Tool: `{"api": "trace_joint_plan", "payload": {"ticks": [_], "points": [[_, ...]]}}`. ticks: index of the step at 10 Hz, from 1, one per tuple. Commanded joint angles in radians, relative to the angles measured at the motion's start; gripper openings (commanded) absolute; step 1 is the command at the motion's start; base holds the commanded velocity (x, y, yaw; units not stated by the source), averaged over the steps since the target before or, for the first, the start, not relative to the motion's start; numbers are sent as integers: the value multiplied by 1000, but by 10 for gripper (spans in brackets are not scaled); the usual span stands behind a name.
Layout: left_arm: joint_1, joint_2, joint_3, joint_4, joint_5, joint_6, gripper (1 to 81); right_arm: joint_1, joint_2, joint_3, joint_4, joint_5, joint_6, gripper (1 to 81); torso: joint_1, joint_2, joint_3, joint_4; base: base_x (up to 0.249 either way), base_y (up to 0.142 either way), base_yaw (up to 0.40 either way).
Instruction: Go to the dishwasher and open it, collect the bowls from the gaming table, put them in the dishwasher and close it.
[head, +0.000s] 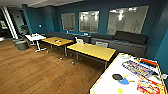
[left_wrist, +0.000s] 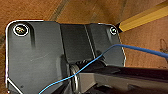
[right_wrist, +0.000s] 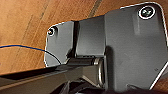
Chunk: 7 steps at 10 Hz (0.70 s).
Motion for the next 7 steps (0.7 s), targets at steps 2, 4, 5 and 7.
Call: {"api": "trace_joint_plan", "payload": {"ticks": [2,4,5,7], "points": [[-46,-4,15,-2,56,4,811,40,-3,5,-16,-47,-4,811,0,0,0,0,0,0,0],[-46,-6,15,-2,56,3,811,39,-1,4,-16,-47,-4,811,-1,0,0,0,0,0,0],[-46,-6,15,-2,57,3,811,40,0,1,-16,-47,-5,811,-1,0,0,0,0,0,0],[-46,-4,15,6,57,4,811,40,5,-6,-16,-47,-4,811,-1,0,0,0,0,0,0]]}}
